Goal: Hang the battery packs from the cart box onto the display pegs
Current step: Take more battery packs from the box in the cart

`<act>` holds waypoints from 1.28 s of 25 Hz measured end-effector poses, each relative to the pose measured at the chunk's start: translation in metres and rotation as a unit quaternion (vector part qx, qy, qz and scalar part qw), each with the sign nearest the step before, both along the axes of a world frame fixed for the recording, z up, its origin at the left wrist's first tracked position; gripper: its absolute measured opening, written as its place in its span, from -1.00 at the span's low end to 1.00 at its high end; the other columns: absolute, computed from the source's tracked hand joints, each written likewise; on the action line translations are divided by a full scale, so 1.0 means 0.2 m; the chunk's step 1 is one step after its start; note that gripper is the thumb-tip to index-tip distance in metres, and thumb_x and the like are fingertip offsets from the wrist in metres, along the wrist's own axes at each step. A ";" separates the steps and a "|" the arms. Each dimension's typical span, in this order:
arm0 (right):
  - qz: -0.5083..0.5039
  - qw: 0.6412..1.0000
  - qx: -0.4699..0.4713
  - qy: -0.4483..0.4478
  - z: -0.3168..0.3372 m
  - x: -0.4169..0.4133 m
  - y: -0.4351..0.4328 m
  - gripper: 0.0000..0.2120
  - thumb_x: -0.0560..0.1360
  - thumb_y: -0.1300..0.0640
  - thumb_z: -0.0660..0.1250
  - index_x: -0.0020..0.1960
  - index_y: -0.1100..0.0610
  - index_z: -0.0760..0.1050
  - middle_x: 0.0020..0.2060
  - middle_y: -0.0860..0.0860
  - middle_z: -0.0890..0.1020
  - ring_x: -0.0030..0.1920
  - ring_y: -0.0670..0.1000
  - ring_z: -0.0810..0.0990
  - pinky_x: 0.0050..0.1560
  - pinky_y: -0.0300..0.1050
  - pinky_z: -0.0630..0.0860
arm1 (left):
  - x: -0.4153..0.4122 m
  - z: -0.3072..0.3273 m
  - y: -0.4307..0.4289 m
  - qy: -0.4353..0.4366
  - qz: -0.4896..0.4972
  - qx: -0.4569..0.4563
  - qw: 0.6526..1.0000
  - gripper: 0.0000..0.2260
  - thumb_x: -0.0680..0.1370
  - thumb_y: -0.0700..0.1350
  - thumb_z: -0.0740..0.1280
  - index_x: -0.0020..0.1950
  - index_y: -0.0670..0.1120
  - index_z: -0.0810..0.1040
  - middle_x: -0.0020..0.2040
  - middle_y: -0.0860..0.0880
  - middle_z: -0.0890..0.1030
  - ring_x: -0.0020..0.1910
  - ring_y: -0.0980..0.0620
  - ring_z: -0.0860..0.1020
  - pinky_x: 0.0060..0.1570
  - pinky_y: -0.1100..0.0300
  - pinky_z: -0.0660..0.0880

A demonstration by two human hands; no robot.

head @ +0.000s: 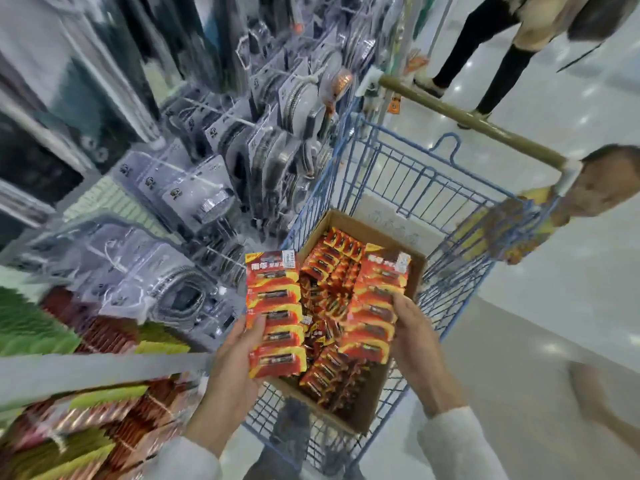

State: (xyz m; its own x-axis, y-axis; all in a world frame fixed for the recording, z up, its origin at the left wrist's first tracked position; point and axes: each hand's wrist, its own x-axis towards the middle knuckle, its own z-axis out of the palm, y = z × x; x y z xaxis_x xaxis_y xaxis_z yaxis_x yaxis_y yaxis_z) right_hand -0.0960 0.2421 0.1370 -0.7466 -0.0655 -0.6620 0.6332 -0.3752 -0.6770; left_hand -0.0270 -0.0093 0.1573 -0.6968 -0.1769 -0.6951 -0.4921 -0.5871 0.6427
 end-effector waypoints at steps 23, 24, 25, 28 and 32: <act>0.454 0.871 -0.094 0.163 0.83 1.00 -0.96 -0.73 0.66 0.07 0.24 0.20 0.21 0.59 -0.02 0.26 0.73 -0.21 0.20 0.73 -0.33 0.01 0.66 | 1.67 0.67 -0.18 0.113 0.485 -0.195 0.845 -0.66 0.57 0.05 0.34 0.26 -0.10 0.60 0.08 -0.18 0.74 -0.03 -0.21 0.74 -0.04 -0.09 0.63; 0.464 0.865 -0.080 0.171 0.85 1.05 -1.02 -0.75 0.65 0.05 0.25 0.17 0.18 0.60 -0.04 0.23 0.74 -0.22 0.19 0.74 -0.36 -0.03 0.65 | 1.73 0.68 -0.22 0.108 0.495 -0.195 0.840 -0.65 0.58 0.05 0.34 0.29 -0.09 0.59 0.10 -0.19 0.74 -0.02 -0.22 0.74 -0.08 -0.07 0.64; 0.472 0.860 -0.075 0.177 0.87 1.09 -1.08 -0.78 0.65 0.05 0.26 0.15 0.14 0.60 -0.08 0.20 0.75 -0.23 0.17 0.75 -0.39 -0.07 0.64 | 1.79 0.69 -0.26 0.105 0.508 -0.186 0.835 -0.65 0.59 0.03 0.34 0.32 -0.09 0.58 0.11 -0.19 0.73 -0.02 -0.24 0.74 -0.12 -0.06 0.65; 0.489 0.851 -0.061 0.182 0.93 1.26 -1.29 -0.79 0.62 0.04 0.30 0.15 0.13 0.60 -0.11 0.18 0.75 -0.24 0.17 0.75 -0.42 -0.10 0.62 | 2.00 0.74 -0.42 0.102 0.536 -0.178 0.819 -0.65 0.57 0.00 0.37 0.31 -0.11 0.59 0.08 -0.22 0.73 -0.03 -0.28 0.73 -0.13 -0.08 0.65; 0.476 0.860 -0.049 0.176 0.96 1.45 -1.54 -0.78 0.55 0.01 0.37 0.11 0.11 0.63 -0.10 0.15 0.76 -0.14 0.22 0.75 -0.06 0.10 0.62 | 2.21 0.89 -0.62 0.111 0.547 -0.217 0.801 -0.74 0.58 -0.03 0.36 0.18 -0.16 0.62 -0.07 -0.23 0.75 -0.22 -0.23 0.73 -0.29 -0.04 0.68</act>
